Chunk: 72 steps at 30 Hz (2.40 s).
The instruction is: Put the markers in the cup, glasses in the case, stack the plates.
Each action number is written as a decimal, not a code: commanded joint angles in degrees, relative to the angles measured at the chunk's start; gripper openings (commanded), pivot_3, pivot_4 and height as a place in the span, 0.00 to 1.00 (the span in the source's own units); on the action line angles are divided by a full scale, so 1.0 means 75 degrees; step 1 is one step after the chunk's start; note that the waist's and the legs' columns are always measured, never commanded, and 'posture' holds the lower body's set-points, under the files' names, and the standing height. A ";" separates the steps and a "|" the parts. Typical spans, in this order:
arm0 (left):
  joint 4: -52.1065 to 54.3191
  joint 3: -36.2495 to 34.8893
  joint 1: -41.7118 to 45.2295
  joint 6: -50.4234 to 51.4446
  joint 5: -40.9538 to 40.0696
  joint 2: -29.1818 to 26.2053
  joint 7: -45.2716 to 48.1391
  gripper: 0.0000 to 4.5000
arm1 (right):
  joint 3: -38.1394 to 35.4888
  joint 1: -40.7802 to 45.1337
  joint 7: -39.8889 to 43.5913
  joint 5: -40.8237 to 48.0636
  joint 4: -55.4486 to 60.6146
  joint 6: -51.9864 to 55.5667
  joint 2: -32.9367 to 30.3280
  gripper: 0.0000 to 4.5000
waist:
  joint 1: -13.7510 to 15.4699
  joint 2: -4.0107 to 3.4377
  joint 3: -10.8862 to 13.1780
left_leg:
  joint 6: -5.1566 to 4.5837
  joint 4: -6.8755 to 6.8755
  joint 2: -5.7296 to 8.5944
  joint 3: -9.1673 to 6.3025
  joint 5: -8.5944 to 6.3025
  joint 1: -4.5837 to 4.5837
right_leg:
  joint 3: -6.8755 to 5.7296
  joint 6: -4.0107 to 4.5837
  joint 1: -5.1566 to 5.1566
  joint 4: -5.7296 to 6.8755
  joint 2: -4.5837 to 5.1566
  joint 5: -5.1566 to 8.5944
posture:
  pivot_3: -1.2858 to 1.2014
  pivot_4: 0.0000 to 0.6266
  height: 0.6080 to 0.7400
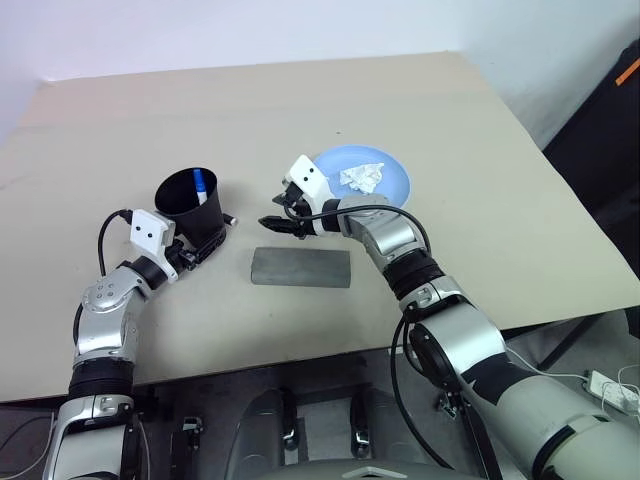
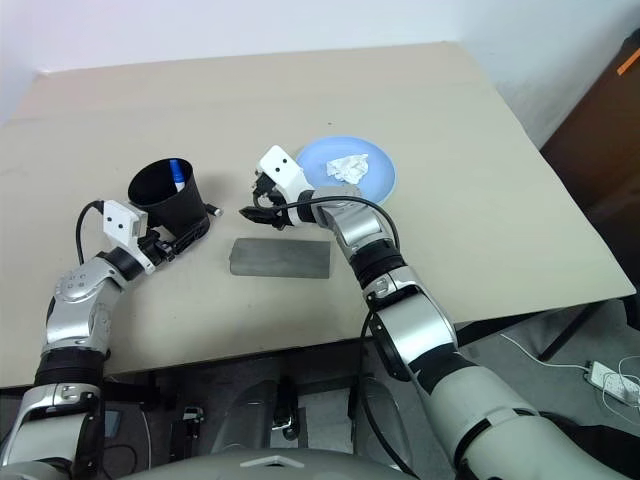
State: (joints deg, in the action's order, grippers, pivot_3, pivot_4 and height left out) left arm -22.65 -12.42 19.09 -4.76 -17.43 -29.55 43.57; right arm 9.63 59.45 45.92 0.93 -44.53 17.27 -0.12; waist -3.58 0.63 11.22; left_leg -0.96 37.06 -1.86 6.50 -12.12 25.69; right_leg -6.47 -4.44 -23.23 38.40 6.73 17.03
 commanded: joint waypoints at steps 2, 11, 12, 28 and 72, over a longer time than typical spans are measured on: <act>0.0169 -0.0097 -0.0106 -0.0017 0.0007 -0.0048 -0.0124 0.68 | -0.0063 0.0070 0.0014 0.0149 0.0429 -0.0067 0.0011 0.66 | 0.0000 0.0000 0.0000 | -0.0001 0.0000 0.0000 0.0000 0.0001 -0.0001 | 0.0000 0.0000 0.0000 0.0002 0.0001 0.0000 | 0.52 0.24 0.84; 0.1720 -0.0464 -0.1170 0.0669 -0.0362 -0.0178 -0.0481 0.68 | 0.0001 -0.0016 0.0170 0.0207 0.0653 -0.0109 0.0052 0.66 | -0.0056 -0.0001 0.0000 | -0.0001 -0.0005 -0.0003 0.0000 0.0000 -0.0001 | 0.0002 0.0000 -0.0002 -0.0001 0.0000 0.0000 | 0.52 0.24 0.84; 0.1937 -0.0529 -0.1328 0.0804 -0.0423 -0.0177 -0.0556 0.68 | 0.0004 -0.0009 0.0170 0.0201 0.0640 -0.0121 0.0063 0.66 | -0.0047 -0.0001 0.0000 | -0.0001 -0.0005 -0.0003 0.0000 0.0000 -0.0002 | 0.0003 0.0000 -0.0002 0.0000 0.0001 0.0000 | 0.52 0.24 0.84; 0.3706 -0.1096 -0.2629 0.1797 -0.0961 0.0246 -0.1590 0.68 | 0.0130 0.0101 0.0283 0.0129 0.0454 -0.0407 0.0161 0.66 | -0.0020 -0.0001 0.0001 | 0.0017 -0.0004 -0.0002 -0.0007 -0.0012 -0.0002 | 0.0003 0.0004 0.0000 -0.0001 0.0005 -0.0002 | 0.52 0.24 0.84; 0.7089 -0.2474 -0.6199 0.1896 -0.2458 0.0144 -0.0257 0.99 | -0.0612 -0.0426 0.2268 0.1509 0.2506 0.0525 -0.1551 0.66 | 0.0038 -0.0013 0.0008 | -0.0014 -0.0049 -0.0004 -0.0015 -0.0041 0.0013 | 0.0005 0.0028 -0.0052 -0.0057 0.0016 -0.0010 | 0.52 0.24 0.84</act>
State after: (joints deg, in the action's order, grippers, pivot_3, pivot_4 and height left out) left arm 28.38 -31.12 -27.08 10.54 -35.45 -28.53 41.05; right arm 7.24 56.40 61.07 9.41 -30.30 19.52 -10.44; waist -3.30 0.54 11.28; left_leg -1.07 36.64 -1.88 6.39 -12.43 25.79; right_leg -6.43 -4.23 -23.62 37.92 6.85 16.96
